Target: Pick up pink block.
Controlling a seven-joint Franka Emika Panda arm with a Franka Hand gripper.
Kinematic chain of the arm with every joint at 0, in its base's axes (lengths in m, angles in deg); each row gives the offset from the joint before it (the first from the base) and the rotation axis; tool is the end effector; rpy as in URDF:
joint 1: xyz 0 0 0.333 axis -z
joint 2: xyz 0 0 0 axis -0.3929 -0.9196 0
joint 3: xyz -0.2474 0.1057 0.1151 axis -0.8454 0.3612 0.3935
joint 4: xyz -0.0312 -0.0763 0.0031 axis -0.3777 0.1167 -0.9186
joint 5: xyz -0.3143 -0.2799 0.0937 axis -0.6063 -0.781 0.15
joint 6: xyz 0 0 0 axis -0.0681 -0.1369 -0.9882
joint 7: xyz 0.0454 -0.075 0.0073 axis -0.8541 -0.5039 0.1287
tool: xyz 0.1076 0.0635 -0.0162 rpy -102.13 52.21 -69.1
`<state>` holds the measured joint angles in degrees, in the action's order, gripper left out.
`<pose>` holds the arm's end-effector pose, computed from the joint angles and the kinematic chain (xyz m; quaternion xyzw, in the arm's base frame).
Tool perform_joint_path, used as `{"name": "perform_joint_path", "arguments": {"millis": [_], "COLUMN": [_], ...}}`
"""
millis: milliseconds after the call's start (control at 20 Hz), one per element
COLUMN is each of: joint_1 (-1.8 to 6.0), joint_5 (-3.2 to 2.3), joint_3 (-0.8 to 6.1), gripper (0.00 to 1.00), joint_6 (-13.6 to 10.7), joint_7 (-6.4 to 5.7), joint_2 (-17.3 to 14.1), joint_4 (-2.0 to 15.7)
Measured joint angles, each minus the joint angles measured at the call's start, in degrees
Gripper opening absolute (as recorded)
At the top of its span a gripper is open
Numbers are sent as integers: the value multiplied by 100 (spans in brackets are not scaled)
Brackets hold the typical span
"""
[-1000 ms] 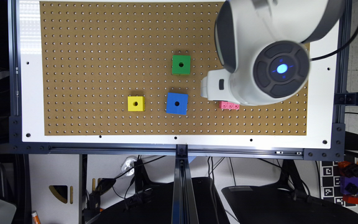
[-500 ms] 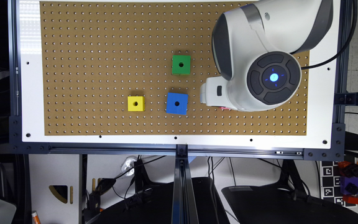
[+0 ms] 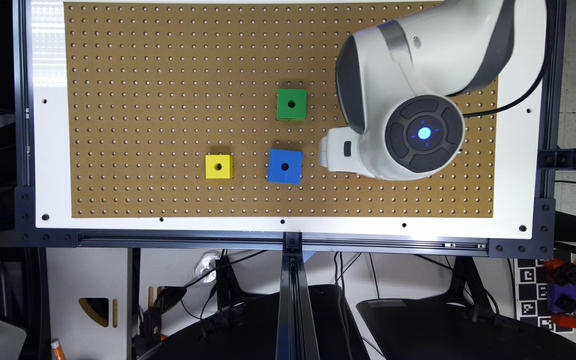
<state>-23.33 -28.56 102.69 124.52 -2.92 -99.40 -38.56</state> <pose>0.6131 0.1710 0.1283 -0.9273 0.3708 0.0064 0.0503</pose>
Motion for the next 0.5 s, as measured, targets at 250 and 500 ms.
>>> {"name": "perform_joint_path", "arguments": {"millis": [250, 500], "joint_1": [-21, -39], "joint_5": [-5, -5], "joint_3": [0, -1], "gripper": [100, 100], "joint_6": [-11, -11], "joint_7": [0, -1], "joint_2": [-156, -185], "joint_4": [230, 258]}}
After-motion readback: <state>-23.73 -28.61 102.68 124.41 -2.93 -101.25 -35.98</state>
